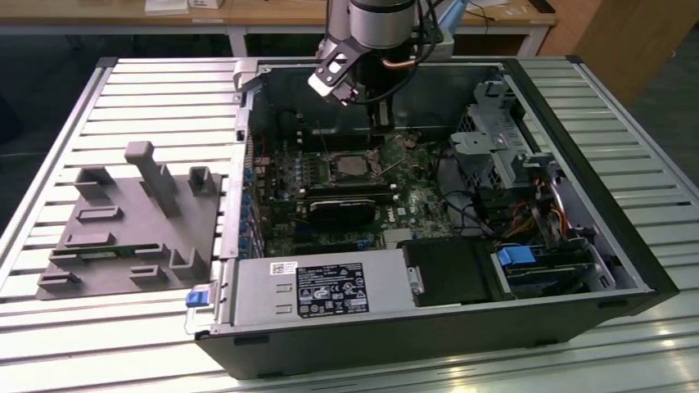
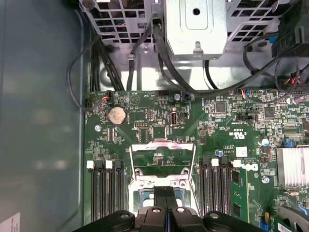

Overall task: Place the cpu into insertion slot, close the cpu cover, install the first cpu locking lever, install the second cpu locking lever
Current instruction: 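Close the cpu cover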

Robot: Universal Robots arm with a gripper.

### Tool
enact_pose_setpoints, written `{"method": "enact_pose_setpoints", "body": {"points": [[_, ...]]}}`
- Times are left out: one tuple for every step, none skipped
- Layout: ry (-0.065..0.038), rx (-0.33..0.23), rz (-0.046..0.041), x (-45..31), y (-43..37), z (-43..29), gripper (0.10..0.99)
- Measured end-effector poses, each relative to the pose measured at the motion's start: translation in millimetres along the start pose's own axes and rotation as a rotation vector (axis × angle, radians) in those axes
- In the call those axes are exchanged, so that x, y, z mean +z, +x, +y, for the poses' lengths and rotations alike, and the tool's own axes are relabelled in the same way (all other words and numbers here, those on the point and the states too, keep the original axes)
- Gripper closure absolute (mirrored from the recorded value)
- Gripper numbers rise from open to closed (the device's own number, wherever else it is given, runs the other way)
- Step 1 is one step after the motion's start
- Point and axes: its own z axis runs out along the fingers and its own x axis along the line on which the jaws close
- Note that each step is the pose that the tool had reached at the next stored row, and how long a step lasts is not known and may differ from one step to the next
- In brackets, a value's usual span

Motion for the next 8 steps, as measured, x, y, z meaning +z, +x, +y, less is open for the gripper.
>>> {"method": "enact_pose_setpoints", "body": {"points": [[0.000, 0.000, 0.0001, 0.0, 0.0, 0.0, 0.984], [0.000, 0.000, 0.0001, 0.0, 0.0, 0.0, 0.984], [0.000, 0.000, 0.0001, 0.0, 0.0, 0.1, 0.984], [0.000, 0.000, 0.0000, 0.1, 0.0, 1.0, 0.984], [0.000, 0.000, -0.0001, 0.2, 0.1, 3.1, 0.984], [0.000, 0.000, -0.0002, 0.5, 0.2, 6.0, 0.984], [0.000, 0.000, -0.0001, 0.8, 0.4, 9.3, 0.984], [0.001, 0.000, -0.0001, 1.1, 0.5, 12.6, 0.984]]}}
